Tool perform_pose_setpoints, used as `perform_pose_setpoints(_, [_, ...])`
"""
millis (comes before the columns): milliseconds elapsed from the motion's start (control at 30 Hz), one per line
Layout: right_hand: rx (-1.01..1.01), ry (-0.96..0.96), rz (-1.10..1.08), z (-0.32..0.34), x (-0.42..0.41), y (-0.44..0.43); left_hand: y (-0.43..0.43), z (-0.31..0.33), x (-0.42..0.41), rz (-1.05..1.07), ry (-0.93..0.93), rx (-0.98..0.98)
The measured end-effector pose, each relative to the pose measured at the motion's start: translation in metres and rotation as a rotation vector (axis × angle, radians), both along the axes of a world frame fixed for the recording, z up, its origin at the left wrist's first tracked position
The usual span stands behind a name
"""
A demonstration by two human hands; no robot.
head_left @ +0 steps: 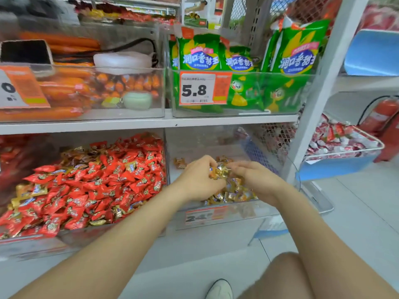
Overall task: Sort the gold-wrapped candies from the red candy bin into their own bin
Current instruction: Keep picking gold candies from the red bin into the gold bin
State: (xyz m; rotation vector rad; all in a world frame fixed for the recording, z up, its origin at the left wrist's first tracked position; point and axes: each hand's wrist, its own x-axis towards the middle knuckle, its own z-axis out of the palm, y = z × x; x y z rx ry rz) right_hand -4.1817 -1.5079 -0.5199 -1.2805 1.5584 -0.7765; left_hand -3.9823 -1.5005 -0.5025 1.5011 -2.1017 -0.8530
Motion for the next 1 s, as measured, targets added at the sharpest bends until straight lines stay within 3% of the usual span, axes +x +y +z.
perform_pose_setpoints(100, [-0.085,0.054,0.043,0.006,0.001,0.003,-0.007,-0.006,-0.002,-0.108,-0.158,-0.012])
perform_pose_setpoints(300, [-0.369,0.261,0.125,0.02,0.036,0.01,0.05,0.009,0.059,-0.268,-0.324,-0.637])
perform_pose_setpoints(400, [-0.555,0.277,0.201,0.034,0.083,0.027,0.075,0.016,0.11,-0.17,-0.412,-0.745])
perform_pose_setpoints(467, [-0.705,0.329,0.308,0.041,0.117,0.043,0.084,0.01,0.145,0.017,-0.523,-0.701])
perform_pose_setpoints(567, [-0.838,0.509,0.537,0.034,0.159,0.055,0.093,-0.013,0.188,0.266,-0.647,-0.446])
perform_pose_setpoints(733, [-0.914,1.074,0.489,-0.001,0.212,0.051,0.076,-0.041,0.217,0.294,-0.6,-0.307])
perform_pose_setpoints(800, [-0.834,1.206,0.474,-0.012,0.229,0.045,0.064,-0.041,0.227,0.302,-0.587,-0.291])
perform_pose_setpoints(1000, [-0.665,1.18,0.635,-0.019,0.261,0.014,0.032,-0.032,0.269,0.31,-0.635,-0.248])
